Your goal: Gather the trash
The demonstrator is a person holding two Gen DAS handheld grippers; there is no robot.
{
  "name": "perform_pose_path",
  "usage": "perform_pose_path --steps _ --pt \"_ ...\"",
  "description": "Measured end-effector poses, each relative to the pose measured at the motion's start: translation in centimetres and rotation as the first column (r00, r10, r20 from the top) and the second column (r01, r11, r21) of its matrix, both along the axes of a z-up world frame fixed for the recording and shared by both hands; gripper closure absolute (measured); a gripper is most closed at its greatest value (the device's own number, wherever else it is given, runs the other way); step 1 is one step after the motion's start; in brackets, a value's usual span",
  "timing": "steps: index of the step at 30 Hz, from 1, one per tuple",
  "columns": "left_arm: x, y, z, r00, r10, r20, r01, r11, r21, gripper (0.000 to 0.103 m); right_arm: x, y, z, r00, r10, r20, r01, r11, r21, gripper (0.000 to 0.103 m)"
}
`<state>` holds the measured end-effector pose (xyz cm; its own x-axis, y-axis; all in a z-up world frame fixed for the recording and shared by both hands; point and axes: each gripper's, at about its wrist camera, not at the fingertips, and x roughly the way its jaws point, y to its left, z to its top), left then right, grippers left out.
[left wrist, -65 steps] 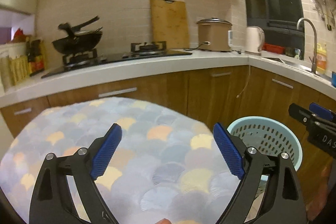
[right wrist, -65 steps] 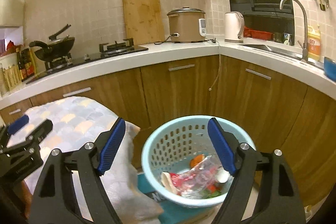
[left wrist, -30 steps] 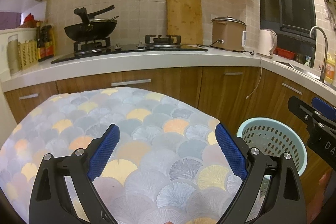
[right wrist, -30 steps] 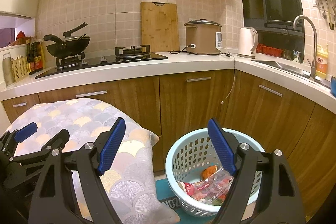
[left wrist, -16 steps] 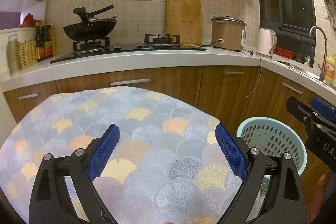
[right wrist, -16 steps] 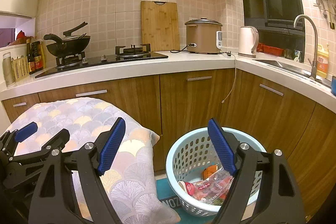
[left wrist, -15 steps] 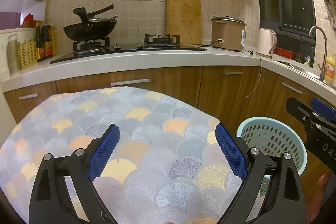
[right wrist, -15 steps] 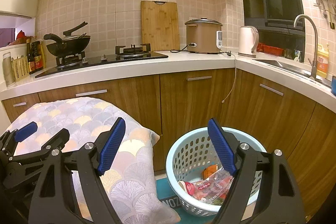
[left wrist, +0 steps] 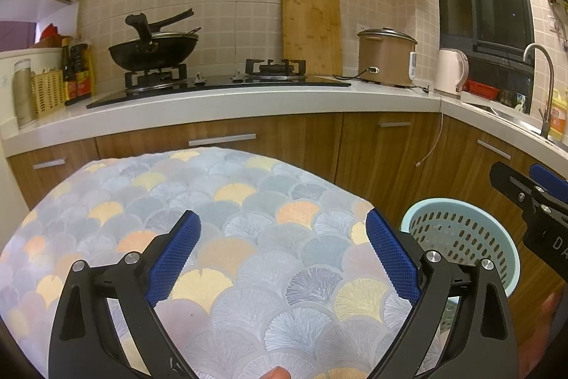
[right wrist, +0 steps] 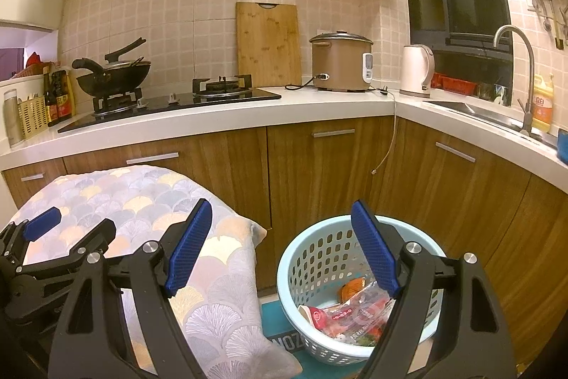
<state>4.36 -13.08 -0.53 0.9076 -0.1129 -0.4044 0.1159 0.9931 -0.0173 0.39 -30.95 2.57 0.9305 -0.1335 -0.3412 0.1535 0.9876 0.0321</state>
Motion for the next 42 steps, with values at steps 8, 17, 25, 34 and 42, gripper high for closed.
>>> perform_pose_path --steps 8,17,25,34,42 --pt "-0.26 0.3 0.1 0.999 0.039 0.01 -0.039 0.999 0.001 0.011 -0.09 0.42 0.12 1.0 0.008 -0.002 -0.008 1.0 -0.005 0.026" --pt "-0.16 0.58 0.1 0.999 0.052 0.009 -0.052 0.999 -0.004 0.011 -0.07 0.67 0.05 1.0 0.012 -0.005 -0.012 1.0 -0.009 0.026" --pt "-0.12 0.58 0.1 0.999 0.049 0.006 -0.049 0.999 -0.007 0.011 -0.04 0.64 -0.13 1.0 0.011 -0.007 -0.011 1.0 -0.004 0.026" --pt "-0.11 0.55 0.17 0.999 0.051 0.006 -0.051 0.999 -0.008 0.011 -0.02 0.66 -0.16 1.0 0.01 -0.007 -0.01 1.0 -0.004 0.026" --pt "-0.44 0.31 0.35 0.998 0.053 0.018 -0.053 0.999 -0.004 0.011 -0.04 0.65 -0.1 1.0 0.011 -0.007 -0.011 1.0 -0.003 0.026"
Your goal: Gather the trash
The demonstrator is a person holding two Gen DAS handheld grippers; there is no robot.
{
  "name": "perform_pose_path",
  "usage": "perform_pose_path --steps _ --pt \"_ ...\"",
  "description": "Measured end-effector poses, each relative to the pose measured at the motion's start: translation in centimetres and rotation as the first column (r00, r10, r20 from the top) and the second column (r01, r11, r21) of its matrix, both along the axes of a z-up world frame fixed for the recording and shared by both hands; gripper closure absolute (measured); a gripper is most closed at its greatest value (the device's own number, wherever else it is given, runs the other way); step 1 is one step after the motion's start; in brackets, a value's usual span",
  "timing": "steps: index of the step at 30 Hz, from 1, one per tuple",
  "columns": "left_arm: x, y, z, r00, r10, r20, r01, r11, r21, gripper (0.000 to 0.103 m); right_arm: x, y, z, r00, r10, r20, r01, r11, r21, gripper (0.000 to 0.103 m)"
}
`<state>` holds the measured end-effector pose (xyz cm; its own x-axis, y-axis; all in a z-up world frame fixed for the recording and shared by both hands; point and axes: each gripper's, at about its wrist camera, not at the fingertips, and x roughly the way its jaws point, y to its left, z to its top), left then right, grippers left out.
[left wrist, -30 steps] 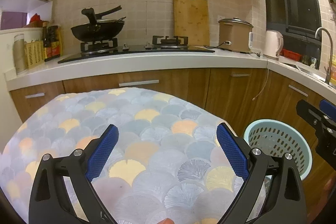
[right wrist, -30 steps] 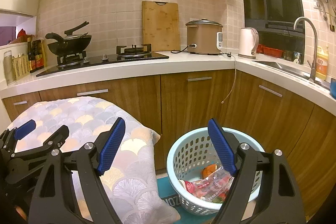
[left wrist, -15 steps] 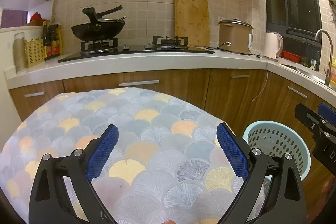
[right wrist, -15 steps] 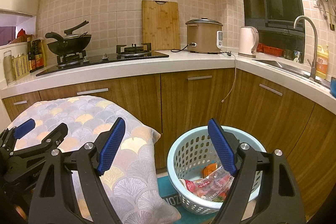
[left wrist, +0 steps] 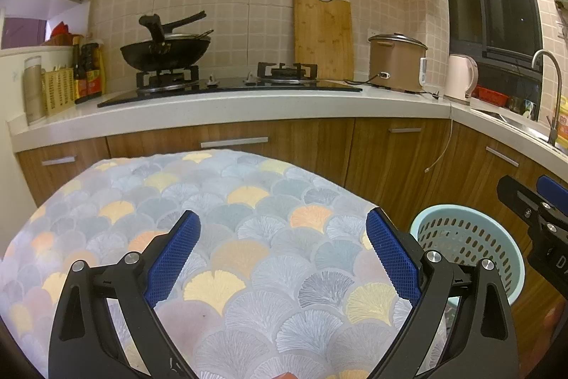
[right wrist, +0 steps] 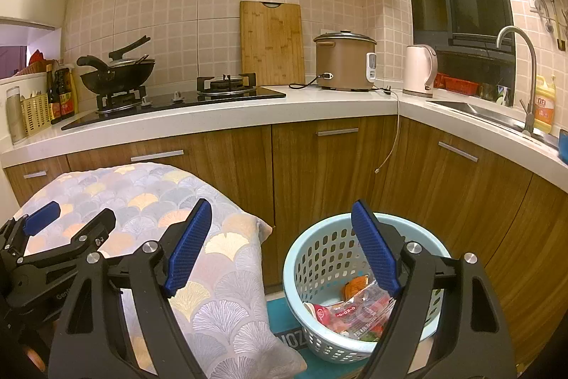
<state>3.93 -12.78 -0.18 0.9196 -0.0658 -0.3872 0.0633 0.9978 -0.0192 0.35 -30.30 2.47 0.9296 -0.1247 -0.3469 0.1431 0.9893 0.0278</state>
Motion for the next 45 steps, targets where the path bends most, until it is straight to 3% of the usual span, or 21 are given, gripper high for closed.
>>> perform_pose_path --steps 19,45 --pt "-1.1 -1.1 0.9 1.0 -0.014 0.02 0.013 0.999 0.037 0.011 -0.7 -0.3 0.8 1.0 -0.012 0.021 0.012 1.0 0.008 0.026" --pt "-3.0 3.2 2.2 1.0 -0.002 -0.01 0.001 0.999 -0.044 0.007 -1.2 3.4 2.3 0.998 0.046 0.042 -0.045 0.999 -0.022 0.026"
